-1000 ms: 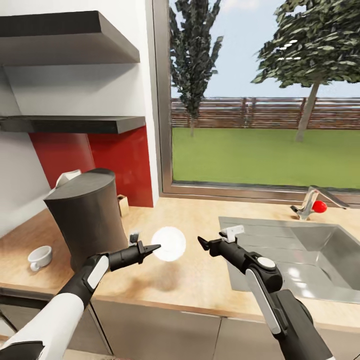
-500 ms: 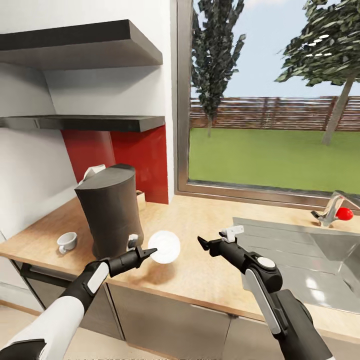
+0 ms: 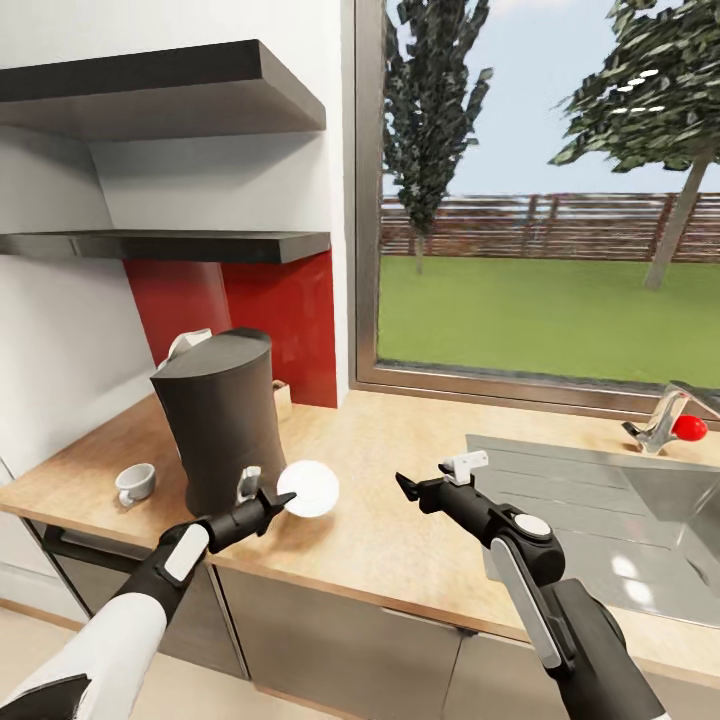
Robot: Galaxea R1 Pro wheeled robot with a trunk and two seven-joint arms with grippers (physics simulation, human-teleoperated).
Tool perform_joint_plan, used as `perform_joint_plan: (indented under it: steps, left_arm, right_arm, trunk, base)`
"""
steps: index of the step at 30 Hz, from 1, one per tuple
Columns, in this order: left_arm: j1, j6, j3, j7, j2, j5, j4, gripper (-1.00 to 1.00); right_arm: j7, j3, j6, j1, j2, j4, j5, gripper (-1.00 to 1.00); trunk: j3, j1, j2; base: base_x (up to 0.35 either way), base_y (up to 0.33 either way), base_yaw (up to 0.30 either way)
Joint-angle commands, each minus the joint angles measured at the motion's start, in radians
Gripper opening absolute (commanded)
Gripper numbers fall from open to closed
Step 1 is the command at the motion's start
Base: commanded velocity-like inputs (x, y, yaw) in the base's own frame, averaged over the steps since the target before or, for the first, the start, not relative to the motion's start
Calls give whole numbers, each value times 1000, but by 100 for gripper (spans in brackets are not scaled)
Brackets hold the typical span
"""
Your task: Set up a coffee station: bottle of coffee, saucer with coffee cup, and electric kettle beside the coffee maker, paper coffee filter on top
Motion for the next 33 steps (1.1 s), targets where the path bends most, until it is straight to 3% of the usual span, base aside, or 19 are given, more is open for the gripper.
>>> perform_joint_plan:
  steps: [1,9,21,29,33]
  left_arm:
    - [-1,7,14,19,1,2,0,-100]
    - [-1,4,19,34,-8,1,3,-100]
    - [-1,1,20,36,-7,1,38,-100]
    - [-1,1,21,36,-8,2,70,-100]
    - [-1,-79,22,39,-10,4,126,-100]
  right_arm:
    - [0,0,5,-1,-1,-1,-2,100]
    - [-1,0,6,-1,-1,-2,-4,100]
    - [-1,0,6,-1,1,-3,-4,100]
    - [-1,0,6,-1,0,-3,-4,100]
    - [0,0,6,-1,0,-3,-4,100]
  trunk:
    - [-2,1,-2]
    - [-2,1,-2]
    - [-2,1,-2]
    - [-2,1,-2]
    - [-2,1,-2]
  base:
    - [0,0,0]
    - [0,0,1]
    - [-71,-44,236]
    - [-13,-8,41]
    - [0,0,0]
